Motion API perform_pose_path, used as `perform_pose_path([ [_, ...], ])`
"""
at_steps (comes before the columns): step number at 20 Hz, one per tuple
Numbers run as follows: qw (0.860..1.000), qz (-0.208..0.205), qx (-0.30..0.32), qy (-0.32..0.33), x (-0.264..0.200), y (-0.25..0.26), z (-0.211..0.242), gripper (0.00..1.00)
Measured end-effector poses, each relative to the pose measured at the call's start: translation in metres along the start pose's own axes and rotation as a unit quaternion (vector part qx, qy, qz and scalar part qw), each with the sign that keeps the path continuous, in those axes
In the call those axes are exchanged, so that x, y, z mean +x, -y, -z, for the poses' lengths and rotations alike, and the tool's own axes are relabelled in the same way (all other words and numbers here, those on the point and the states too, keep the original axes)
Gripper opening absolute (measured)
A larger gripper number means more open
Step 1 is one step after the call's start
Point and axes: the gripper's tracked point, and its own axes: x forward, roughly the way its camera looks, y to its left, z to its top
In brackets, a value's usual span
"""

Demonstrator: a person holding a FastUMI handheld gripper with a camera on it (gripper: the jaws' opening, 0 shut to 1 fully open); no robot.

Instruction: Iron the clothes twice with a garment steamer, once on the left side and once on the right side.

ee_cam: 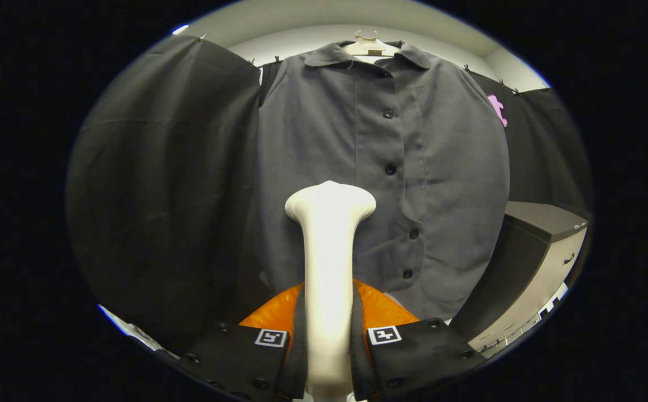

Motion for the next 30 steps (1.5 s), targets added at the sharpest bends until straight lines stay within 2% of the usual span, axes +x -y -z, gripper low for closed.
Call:
perform_pose_path([
  [13, 0.996, -0.027, -0.01, -0.087, -0.019, -0.025, 0.089, 0.39],
  [18, 0.995, -0.031, -0.014, -0.095, -0.023, -0.027, 0.096, 0.39],
  [24, 0.998, -0.025, -0.029, -0.044, -0.037, -0.01, 0.05, 0.39],
  [30, 0.998, -0.016, -0.038, 0.039, -0.084, 0.014, -0.038, 0.39],
])
